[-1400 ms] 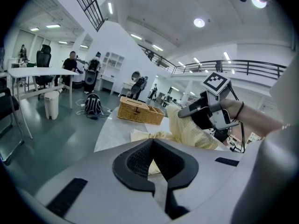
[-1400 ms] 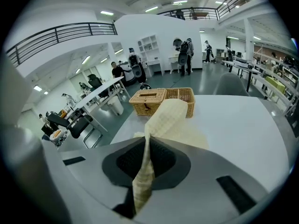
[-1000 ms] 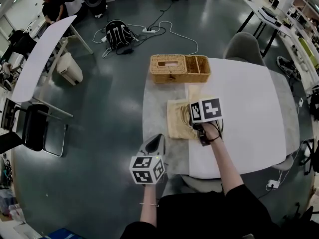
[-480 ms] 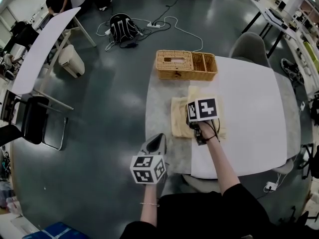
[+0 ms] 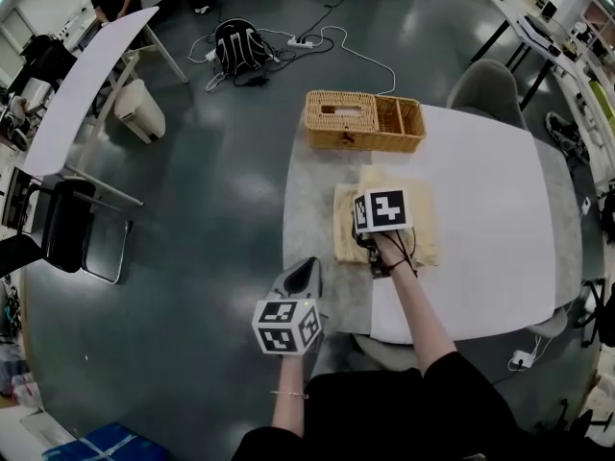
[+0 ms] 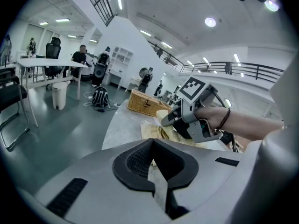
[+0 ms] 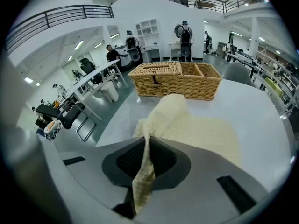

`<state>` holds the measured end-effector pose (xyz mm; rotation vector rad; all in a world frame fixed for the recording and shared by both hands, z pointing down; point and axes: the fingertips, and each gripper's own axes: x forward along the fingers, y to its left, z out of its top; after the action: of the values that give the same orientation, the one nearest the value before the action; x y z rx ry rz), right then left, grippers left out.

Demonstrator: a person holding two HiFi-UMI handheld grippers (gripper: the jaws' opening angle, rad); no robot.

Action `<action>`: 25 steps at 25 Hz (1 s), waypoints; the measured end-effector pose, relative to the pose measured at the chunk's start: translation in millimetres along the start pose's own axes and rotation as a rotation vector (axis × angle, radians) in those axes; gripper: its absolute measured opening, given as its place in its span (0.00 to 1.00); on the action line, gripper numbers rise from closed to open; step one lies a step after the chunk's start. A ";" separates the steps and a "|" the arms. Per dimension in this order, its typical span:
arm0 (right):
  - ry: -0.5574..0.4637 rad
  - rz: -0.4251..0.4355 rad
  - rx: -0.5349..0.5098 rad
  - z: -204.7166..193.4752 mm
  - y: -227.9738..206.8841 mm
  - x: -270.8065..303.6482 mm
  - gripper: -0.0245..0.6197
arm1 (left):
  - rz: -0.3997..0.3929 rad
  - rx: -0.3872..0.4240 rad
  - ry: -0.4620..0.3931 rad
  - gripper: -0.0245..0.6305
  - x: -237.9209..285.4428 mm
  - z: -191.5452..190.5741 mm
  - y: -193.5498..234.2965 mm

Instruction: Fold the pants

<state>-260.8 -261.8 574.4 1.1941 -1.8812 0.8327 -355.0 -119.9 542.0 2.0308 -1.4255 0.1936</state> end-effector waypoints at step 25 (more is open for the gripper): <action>-0.046 -0.019 -0.011 -5.1 23.9 13.6 0.26 | 0.008 -0.028 -0.012 0.05 -3.6 -3.9 -1.7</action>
<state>-285.5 -255.1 585.4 1.2322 -1.9057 0.7898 -354.0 -114.5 542.7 2.0063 -1.4363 0.1643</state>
